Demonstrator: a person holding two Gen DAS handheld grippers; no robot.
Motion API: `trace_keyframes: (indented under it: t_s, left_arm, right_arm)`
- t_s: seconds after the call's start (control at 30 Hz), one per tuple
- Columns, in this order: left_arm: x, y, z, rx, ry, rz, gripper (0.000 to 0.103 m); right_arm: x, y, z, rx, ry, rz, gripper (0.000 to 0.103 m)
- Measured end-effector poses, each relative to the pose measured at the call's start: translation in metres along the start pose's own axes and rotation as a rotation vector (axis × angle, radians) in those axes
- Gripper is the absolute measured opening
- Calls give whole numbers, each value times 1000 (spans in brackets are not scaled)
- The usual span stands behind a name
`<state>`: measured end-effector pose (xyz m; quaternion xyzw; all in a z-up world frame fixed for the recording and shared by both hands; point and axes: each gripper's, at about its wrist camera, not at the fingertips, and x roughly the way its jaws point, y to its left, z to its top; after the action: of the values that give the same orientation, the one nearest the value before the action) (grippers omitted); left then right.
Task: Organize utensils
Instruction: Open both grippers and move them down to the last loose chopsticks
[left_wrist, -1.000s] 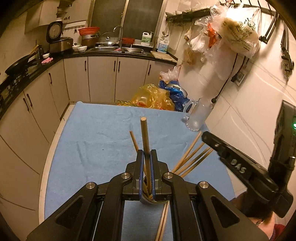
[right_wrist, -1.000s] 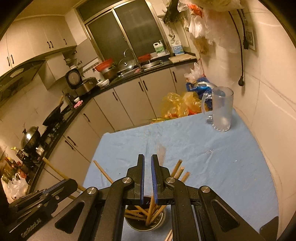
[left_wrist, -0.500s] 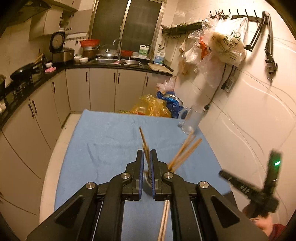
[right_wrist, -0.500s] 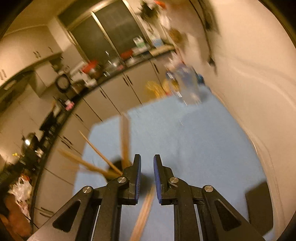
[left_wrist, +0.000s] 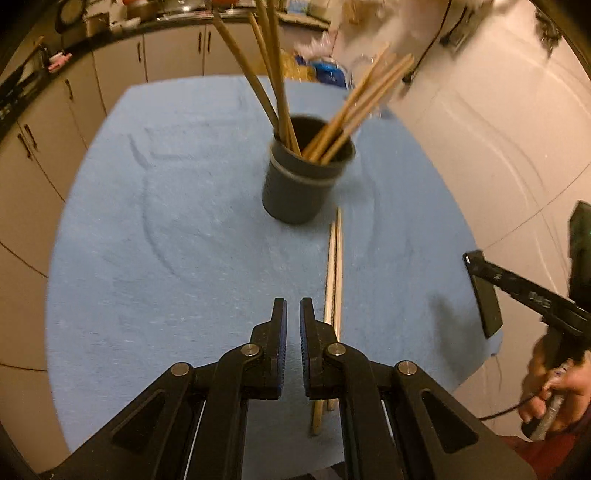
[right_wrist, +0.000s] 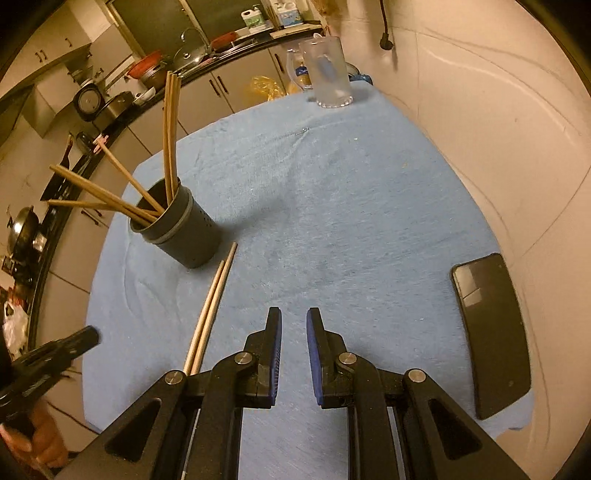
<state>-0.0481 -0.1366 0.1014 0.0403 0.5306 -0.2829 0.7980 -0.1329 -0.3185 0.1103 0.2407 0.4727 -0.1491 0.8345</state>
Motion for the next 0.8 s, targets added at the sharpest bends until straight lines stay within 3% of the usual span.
trace_keyframes:
  t_s: [0.3, 0.8]
  left_arm:
    - [61, -28, 20, 67, 91, -46, 6]
    - [128, -45, 32, 124, 174, 28, 7]
  right_arm:
    - [-15, -21, -5, 17, -9, -34, 15]
    - [-30, -64, -12, 89, -14, -87, 15]
